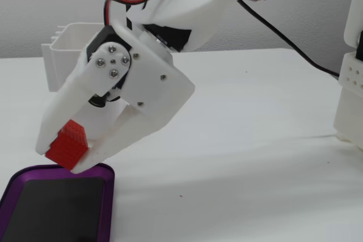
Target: Pick up the cube and place it in the box.
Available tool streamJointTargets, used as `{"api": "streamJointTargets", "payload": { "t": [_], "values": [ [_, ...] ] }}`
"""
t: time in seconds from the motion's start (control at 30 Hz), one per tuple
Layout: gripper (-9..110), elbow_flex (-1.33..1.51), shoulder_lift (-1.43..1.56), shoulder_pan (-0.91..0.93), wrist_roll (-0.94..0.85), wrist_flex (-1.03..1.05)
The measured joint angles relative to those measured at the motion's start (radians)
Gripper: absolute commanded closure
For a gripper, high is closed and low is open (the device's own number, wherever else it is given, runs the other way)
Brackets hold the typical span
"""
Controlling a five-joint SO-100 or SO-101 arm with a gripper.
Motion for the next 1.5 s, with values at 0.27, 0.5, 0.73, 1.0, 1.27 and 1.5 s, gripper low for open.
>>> {"api": "streamJointTargets", "payload": {
  "t": [0.27,0.5,0.73,1.0,1.27,1.5],
  "values": [
    [90,-0.011,0.000,-0.008,0.000,0.092],
    [90,-0.011,0.034,-0.008,0.000,0.110],
    [90,0.023,0.354,-0.029,0.000,0.196],
    [90,0.241,0.882,-0.081,0.000,0.506],
    [90,0.552,1.525,-0.080,0.000,0.732],
    [90,0.827,1.789,-0.081,0.000,0.844]
  ]
}}
